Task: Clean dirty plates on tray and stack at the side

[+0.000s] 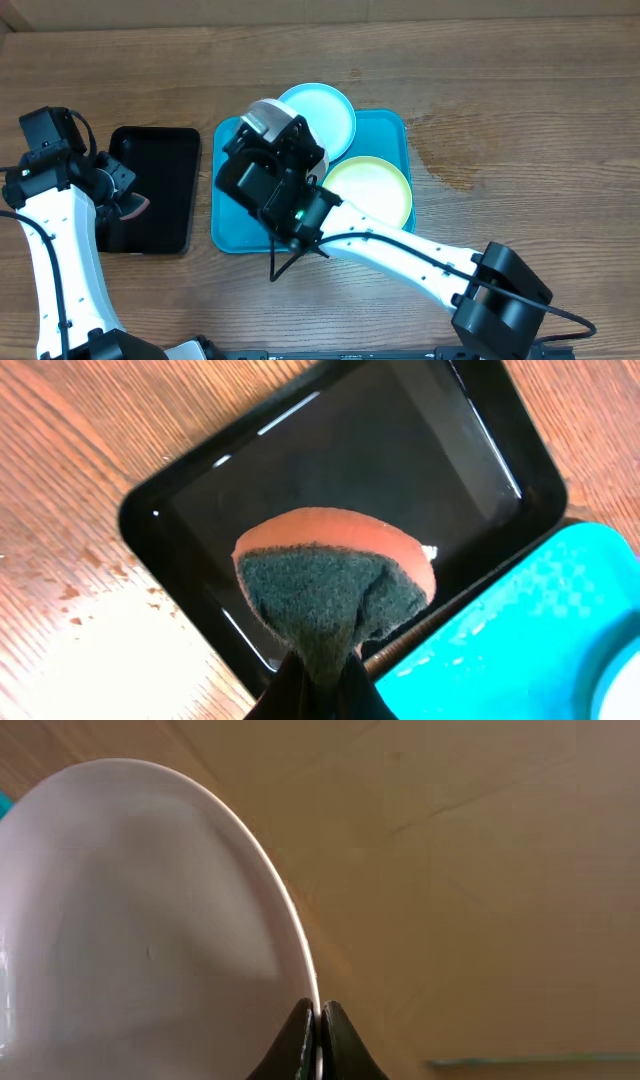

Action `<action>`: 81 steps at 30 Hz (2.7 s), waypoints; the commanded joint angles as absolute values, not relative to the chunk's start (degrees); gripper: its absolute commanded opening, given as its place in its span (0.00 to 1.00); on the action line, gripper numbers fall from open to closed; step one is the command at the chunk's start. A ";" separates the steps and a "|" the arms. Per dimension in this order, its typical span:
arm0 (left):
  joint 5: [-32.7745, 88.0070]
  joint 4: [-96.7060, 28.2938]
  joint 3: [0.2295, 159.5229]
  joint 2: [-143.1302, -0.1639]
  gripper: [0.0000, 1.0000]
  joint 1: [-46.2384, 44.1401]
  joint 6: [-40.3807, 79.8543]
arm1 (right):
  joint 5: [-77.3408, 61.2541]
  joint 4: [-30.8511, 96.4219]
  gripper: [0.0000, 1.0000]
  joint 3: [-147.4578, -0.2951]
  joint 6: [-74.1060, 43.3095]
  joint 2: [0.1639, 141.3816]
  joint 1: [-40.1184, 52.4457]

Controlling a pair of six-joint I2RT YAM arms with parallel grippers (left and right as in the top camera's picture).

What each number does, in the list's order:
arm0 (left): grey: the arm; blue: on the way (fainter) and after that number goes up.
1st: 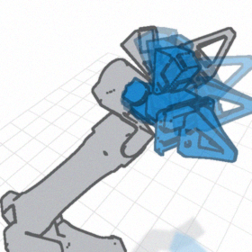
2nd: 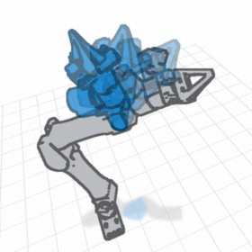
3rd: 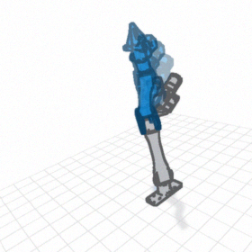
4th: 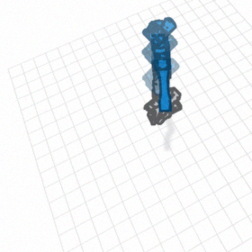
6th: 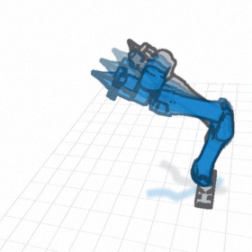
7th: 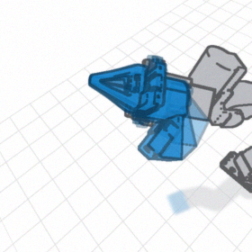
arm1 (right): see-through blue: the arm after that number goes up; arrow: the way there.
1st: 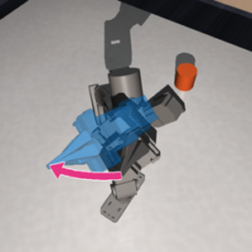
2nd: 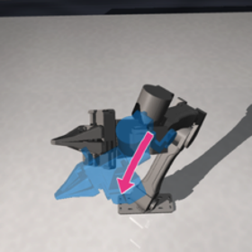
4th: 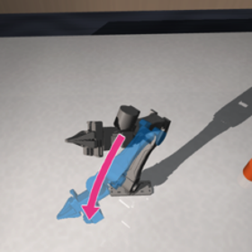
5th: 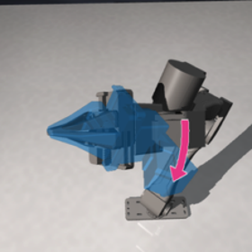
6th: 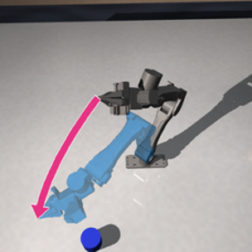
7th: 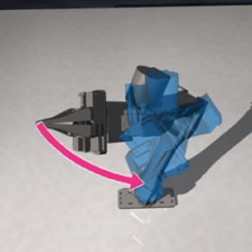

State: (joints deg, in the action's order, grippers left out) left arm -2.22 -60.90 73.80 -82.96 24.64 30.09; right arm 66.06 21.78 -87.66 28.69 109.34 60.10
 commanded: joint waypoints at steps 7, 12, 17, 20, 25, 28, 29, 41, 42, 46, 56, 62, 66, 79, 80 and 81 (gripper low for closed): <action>-0.38 -61.10 74.26 -82.87 0.04 24.80 29.82 | 77.49 17.61 0.04 -89.49 37.10 106.94 61.45; -0.38 -61.08 74.26 -82.87 0.04 24.77 29.82 | 76.75 18.33 0.04 -89.49 28.71 106.94 61.08; -0.38 -61.08 74.24 -82.87 0.04 24.77 29.82 | 60.23 32.84 0.04 -89.49 7.40 106.94 57.63; -0.38 -61.14 74.24 -82.87 0.04 24.77 29.80 | 37.69 39.88 0.04 -89.49 -4.58 106.94 51.83; -0.38 -61.21 74.24 -82.87 0.04 24.73 29.82 | 5.87 41.32 0.04 -89.49 -13.96 106.94 38.48; -0.38 -61.17 74.24 -82.87 0.04 24.73 29.80 | -9.65 41.32 0.04 -89.49 -13.96 106.94 29.28; -0.38 -61.12 74.24 -82.87 0.04 24.73 29.82 | -13.50 41.56 0.04 -89.49 -13.93 106.94 26.30; 3.09 -60.27 74.24 -82.87 0.04 24.71 29.80 | -10.22 45.89 0.04 -83.24 -9.58 106.96 -1.28; 3.07 -60.12 74.24 -82.87 0.04 24.71 29.80 | -10.31 44.49 0.04 -81.95 -9.58 106.96 -2.74; 3.05 -59.75 74.24 -82.87 0.04 24.71 29.80 | -10.31 40.01 0.04 -77.78 -9.58 106.96 -7.29; 6.35 -59.77 74.24 -82.87 0.04 24.71 29.76 | -4.62 36.51 0.22 -73.93 -10.94 107.04 -10.59; 6.28 -59.79 74.24 -82.87 0.04 24.71 29.74 | -7.44 38.68 0.24 -79.50 -10.90 106.80 -9.17; 6.26 -59.70 74.24 -82.87 0.04 24.71 29.78 | -19.94 39.79 0.31 -85.76 -10.92 106.80 -6.35; 7.14 -59.75 74.24 -82.87 0.04 24.71 29.34 | -0.73 30.59 0.63 -86.67 -8.64 112.51 17.61; 7.14 -59.75 74.24 -82.87 0.04 24.71 29.34 | -1.02 30.13 0.67 -87.09 -8.51 114.08 18.74; 7.14 -59.75 74.24 -82.87 0.04 24.71 29.34 | -1.61 30.22 0.69 -87.74 -8.54 115.28 19.27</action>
